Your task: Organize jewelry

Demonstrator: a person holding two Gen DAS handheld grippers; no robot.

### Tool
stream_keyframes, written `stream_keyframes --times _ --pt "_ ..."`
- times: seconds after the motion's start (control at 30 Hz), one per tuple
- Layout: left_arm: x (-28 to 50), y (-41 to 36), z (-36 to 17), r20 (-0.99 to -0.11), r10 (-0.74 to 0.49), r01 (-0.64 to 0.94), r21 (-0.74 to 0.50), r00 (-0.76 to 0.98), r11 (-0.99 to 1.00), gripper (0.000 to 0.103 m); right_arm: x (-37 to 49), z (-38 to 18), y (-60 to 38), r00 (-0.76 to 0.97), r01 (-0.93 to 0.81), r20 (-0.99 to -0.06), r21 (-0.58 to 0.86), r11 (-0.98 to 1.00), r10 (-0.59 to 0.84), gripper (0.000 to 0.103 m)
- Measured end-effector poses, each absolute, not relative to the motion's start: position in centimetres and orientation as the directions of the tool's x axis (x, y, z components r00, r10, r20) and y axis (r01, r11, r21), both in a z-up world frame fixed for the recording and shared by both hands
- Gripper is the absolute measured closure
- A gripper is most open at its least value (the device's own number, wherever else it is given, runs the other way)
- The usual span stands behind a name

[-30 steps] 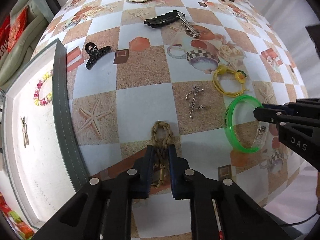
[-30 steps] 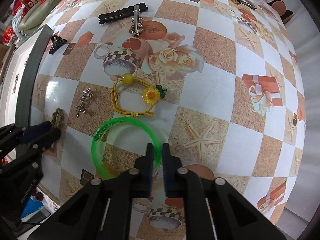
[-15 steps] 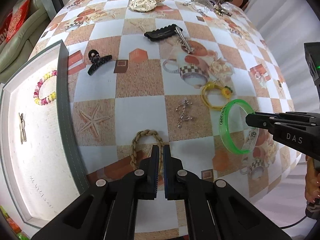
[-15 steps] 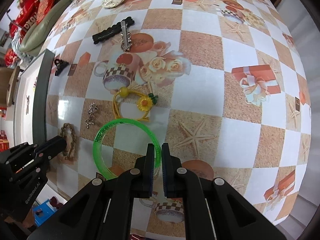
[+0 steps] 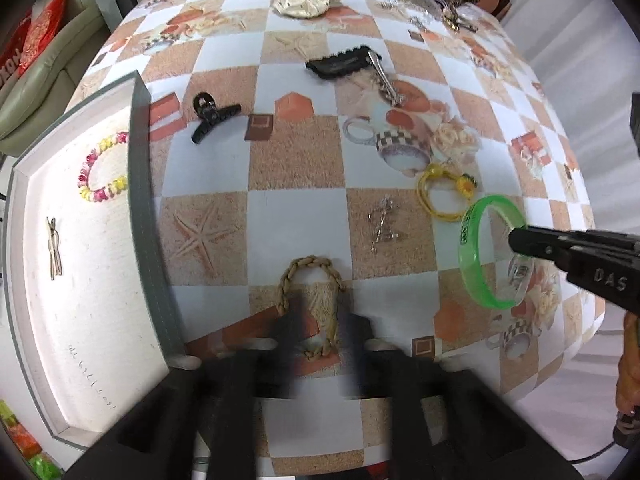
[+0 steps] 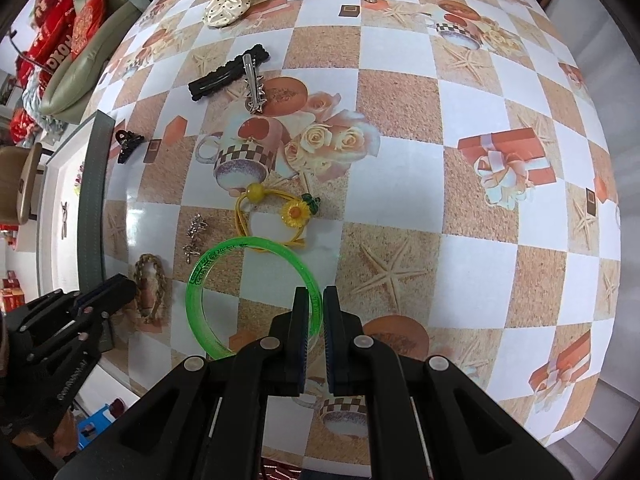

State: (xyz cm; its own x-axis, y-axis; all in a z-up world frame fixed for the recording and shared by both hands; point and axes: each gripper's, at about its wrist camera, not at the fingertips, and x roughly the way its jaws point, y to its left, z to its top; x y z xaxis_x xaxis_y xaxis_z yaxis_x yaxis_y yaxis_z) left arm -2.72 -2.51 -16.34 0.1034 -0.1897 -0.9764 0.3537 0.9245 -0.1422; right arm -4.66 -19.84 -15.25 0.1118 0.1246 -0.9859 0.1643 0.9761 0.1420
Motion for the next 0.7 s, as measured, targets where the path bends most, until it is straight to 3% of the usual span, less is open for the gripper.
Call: stream_keyframes --times 0.03,0.27,0.37,0.57,0.67,0.7 --pt "-2.8 -2.6 -16.3 -0.979 -0.169 0.352 -0.119 0.114 0.928 0.000 -4.7 -15.2 -19.9 0.111 0.167 -0.986 0.145 0.975 0.127 0.096" --pt "-3.1 -4.1 -17.5 -0.986 -0.131 0.399 -0.081 0.102 0.914 0.000 -4.7 -14.7 -20.5 0.113 0.180 -0.985 0.146 0.973 0.127 0.096" --pt "-3.1 -4.9 -18.7 -0.991 -0.104 0.414 -0.061 0.082 0.908 0.015 -4.7 -14.5 -20.8 0.114 0.184 -0.986 0.142 0.973 0.122 0.096" --pt "-3.2 -5.2 -19.5 -0.994 -0.088 0.418 -0.050 0.071 0.907 0.018 -4.9 -13.5 -21.4 0.122 0.187 -0.986 0.136 0.973 0.115 0.096" --pt "-3.4 -5.0 -19.2 -0.993 -0.078 0.414 -0.034 0.090 0.910 0.038 -5.0 -13.1 -21.5 0.124 0.190 -0.986 0.134 0.973 0.111 0.096" --pt "-3.4 -4.8 -19.0 -0.991 -0.083 0.418 -0.034 0.101 0.908 0.057 -5.0 -13.0 -21.5 0.125 0.191 -0.986 0.134 0.972 0.111 0.096"
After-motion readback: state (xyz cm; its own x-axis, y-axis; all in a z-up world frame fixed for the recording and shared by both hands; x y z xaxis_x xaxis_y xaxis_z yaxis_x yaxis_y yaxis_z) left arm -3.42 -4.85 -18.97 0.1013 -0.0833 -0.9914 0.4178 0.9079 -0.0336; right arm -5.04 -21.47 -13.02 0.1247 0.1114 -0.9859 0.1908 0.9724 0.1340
